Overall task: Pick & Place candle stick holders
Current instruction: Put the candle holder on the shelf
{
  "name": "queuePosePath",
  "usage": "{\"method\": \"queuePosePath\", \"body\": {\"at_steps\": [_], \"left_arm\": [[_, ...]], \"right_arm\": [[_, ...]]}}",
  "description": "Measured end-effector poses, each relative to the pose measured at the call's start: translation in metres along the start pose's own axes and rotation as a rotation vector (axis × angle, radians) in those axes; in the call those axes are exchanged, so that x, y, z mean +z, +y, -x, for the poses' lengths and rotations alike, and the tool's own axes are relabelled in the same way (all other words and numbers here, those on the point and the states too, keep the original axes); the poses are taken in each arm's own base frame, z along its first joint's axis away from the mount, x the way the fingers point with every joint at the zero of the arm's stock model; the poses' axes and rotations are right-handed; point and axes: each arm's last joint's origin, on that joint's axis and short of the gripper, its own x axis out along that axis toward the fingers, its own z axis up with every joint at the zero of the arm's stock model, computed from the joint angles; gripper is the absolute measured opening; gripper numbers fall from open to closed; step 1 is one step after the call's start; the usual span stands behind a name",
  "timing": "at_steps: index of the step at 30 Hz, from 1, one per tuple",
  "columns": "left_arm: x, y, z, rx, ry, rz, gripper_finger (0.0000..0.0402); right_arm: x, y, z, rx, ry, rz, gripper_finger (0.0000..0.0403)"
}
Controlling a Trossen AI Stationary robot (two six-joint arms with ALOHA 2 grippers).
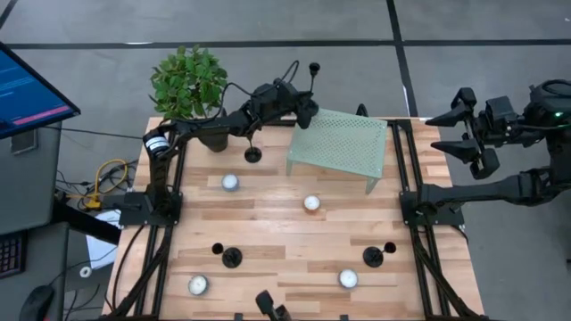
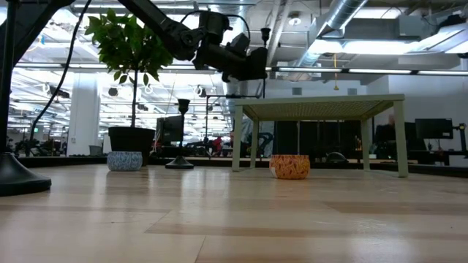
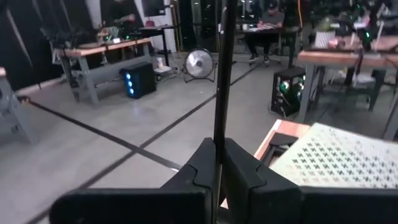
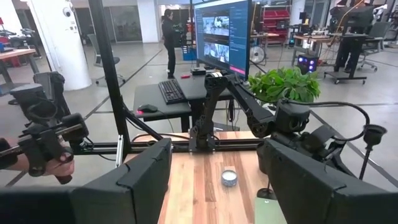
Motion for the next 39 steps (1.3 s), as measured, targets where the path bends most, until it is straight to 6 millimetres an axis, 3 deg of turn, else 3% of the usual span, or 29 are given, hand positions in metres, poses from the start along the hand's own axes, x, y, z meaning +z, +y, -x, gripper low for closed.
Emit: {"method": "queuePosePath", "body": {"at_steps": [6,14,39], "left_arm": [[-0.001,-0.001,0.0,-0.003,0.007,0.024,0.0009],[-0.002,-0.021,0.002,-0.043,0.035,-0.026,0.0009],[-0.01,-0.017,-0.002,-0.03,0.052,-0.002,0.0016]], "right_arm": [[0.0,-0.001,0.0,-0.023,0.0,0.002,0.0244],[0.0,-0.001,0.0,-0.023,0.0,0.005,0.0244],[0.0,-0.001,0.0,-0.024,0.003,-0.007,0.0244]]}}
